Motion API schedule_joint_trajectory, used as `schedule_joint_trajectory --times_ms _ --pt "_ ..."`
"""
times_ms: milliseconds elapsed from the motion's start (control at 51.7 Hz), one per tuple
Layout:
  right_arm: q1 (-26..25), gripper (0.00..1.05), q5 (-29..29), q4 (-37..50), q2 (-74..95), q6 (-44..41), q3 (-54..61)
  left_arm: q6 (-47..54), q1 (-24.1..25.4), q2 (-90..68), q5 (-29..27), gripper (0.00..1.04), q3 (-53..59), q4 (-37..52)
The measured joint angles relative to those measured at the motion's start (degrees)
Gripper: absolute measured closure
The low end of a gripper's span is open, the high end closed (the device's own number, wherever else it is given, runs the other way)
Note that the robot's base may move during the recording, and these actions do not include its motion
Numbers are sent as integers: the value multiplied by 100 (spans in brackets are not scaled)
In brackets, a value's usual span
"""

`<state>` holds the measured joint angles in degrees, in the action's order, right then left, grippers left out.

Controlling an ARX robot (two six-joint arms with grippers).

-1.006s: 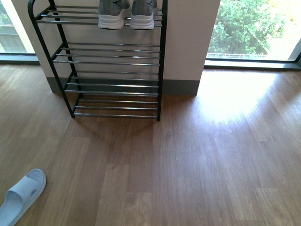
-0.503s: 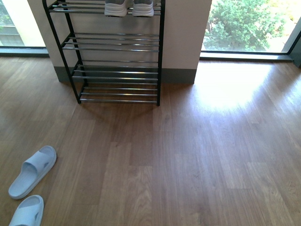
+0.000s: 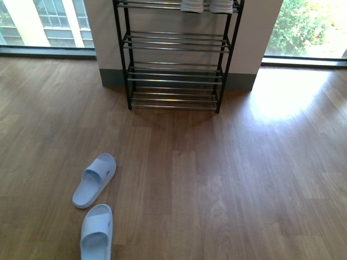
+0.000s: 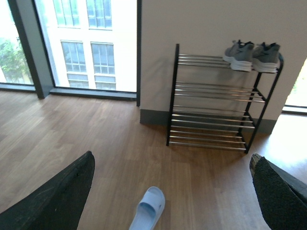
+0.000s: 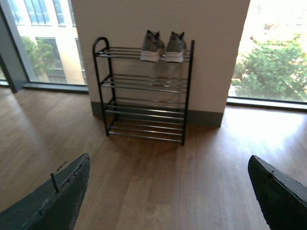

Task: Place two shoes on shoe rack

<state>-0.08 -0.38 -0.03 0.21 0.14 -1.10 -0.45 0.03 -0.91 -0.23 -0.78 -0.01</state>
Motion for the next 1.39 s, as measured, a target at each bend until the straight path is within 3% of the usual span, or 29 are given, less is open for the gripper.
schedule_joint_trajectory --times_ms 1393 --pt "2 9 20 0 -2 0 0 0 0 0 17 9 0 0"
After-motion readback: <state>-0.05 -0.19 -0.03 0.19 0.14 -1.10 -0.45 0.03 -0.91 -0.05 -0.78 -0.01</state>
